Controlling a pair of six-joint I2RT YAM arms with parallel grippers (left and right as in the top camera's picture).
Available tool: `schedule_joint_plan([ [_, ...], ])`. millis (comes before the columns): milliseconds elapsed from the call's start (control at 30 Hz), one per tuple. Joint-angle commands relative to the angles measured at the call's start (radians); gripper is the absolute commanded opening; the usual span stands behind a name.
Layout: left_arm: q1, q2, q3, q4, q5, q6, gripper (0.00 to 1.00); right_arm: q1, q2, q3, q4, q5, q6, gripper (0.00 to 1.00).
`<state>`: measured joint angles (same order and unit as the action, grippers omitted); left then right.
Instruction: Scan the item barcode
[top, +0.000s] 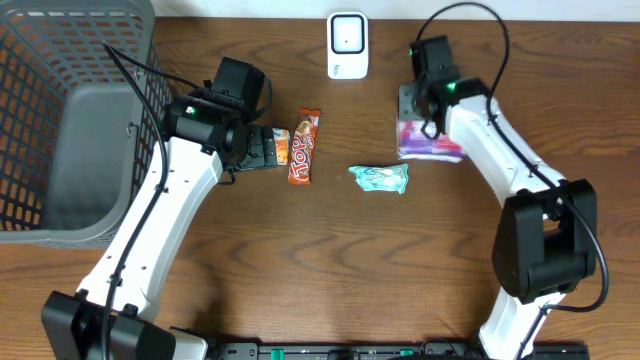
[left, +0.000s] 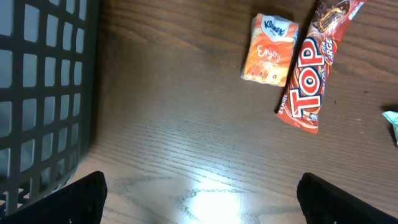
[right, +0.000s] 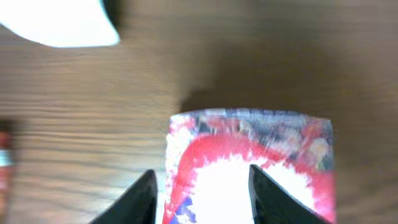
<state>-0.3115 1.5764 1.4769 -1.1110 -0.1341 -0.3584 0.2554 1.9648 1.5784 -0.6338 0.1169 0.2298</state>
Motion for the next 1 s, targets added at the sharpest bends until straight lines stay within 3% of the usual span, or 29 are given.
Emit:
schedule_joint_plan([
  [0,0.003,0.005,0.000,-0.003,-0.009,0.006,0.98,-0.053,-0.035,0.146,-0.062,-0.172,0.024,0.48],
  [200,0.003,0.005,0.000,-0.003,-0.009,0.006,0.98,-0.179,-0.028,0.171,-0.185,-0.179,0.014,0.50],
  [367,0.003,0.005,0.000,-0.003,-0.009,0.006,0.98,-0.270,-0.016,0.095,-0.220,-0.320,-0.106,0.54],
  [600,0.003,0.005,0.000,-0.003,-0.009,0.006,0.98,-0.354,-0.015,-0.106,-0.053,-0.595,-0.182,0.63],
  [967,0.003,0.005,0.000,-0.003,-0.009,0.006,0.98,-0.345,0.001,-0.317,0.216,-0.665,-0.138,0.69],
])
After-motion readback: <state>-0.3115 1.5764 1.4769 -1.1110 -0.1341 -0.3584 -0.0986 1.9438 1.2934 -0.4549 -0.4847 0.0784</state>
